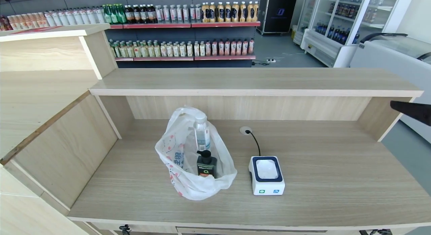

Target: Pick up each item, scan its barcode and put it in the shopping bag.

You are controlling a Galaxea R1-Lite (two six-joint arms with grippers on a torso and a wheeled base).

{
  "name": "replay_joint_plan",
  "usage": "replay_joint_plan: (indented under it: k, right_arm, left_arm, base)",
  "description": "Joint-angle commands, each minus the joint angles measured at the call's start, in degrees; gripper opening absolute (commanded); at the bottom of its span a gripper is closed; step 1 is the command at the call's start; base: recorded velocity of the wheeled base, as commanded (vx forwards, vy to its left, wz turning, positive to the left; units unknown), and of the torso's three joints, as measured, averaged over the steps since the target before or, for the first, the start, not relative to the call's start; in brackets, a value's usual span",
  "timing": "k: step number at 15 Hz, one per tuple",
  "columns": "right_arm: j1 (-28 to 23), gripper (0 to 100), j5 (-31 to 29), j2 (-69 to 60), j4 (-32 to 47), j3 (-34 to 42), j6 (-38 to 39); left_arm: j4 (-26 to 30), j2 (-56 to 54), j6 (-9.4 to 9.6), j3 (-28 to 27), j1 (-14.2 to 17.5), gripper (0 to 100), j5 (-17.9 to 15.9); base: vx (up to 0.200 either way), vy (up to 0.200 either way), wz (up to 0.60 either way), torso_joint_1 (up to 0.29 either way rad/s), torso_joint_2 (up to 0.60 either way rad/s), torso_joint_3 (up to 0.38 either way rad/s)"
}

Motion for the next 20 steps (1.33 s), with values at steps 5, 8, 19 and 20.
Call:
replay_joint_plan:
  k: [5,8,19,20]
  right_arm:
    - [0.54,100,-18.84,-30.10,0.16,36.46,11.89]
    - [3.08,100,-20.69,-53.48,-0.20,52.46,13.39]
    - [2.73,100,-18.14,-63.06,4.81,51.58,14.00]
    - [2.73,100,-18.14,-62.97,4.81,51.58,13.91]
  left_arm:
    - [0.00,-0.02,-0.01,0.00,0.00,100,0.02]
    - [0.00,-0.02,-0.01,0.00,0.00,100,0.02]
    - [0.00,-0.02,-0.01,0.00,0.00,100,0.02]
    - [0.00,-0.02,-0.01,0.00,0.00,100,0.02]
  base:
    - [0.000,0.000,0.00,0.000,0.00,0.000]
    - [0.000,0.000,0.00,0.000,0.00,0.000]
    - [0.000,0.000,0.00,0.000,0.00,0.000]
    - [0.000,0.000,0.00,0.000,0.00,0.000]
